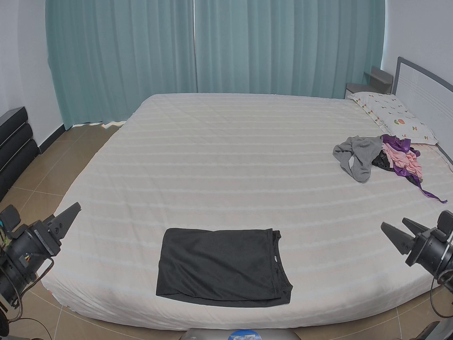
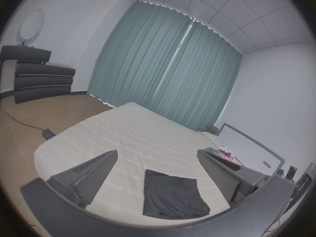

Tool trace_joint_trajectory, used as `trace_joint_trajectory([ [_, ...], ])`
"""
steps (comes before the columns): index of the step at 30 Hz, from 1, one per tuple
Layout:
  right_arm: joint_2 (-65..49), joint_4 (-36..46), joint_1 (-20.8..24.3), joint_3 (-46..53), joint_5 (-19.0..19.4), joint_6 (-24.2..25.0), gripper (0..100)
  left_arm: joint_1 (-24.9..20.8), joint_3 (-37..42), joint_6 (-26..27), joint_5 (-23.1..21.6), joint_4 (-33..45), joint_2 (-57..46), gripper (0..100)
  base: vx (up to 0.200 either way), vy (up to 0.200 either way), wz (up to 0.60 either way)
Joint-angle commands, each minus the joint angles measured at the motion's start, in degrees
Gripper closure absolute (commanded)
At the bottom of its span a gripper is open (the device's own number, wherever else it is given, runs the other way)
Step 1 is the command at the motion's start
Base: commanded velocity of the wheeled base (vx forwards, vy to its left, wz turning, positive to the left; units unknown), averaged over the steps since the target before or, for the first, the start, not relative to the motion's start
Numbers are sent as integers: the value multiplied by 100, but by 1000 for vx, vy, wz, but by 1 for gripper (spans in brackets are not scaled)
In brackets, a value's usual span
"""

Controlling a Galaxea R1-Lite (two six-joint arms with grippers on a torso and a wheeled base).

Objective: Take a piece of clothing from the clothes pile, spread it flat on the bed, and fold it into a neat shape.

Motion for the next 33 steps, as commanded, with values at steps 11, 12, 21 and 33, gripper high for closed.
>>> trace_joint_trajectory([
  [11, -4574, 5566, -596, -1320, 131, -1491, 0, 76, -967, 1737, 428, 3924, -4176, 0, 0, 0, 0],
  [12, -4908, 5988, -578, -1496, 131, -1640, 0, 93, -1072, 1746, 463, 4117, -4361, 0, 0, 0, 0],
  [21, -5751, 7922, -789, -2454, -18, -2167, 0, 383, -1406, 2106, 480, 4548, -4748, 0, 0, 0, 0],
  [33, -6639, 8115, -1255, -2305, -88, -2589, 0, 761, -1362, 2757, 261, 5348, -5899, 0, 0, 0, 0],
])
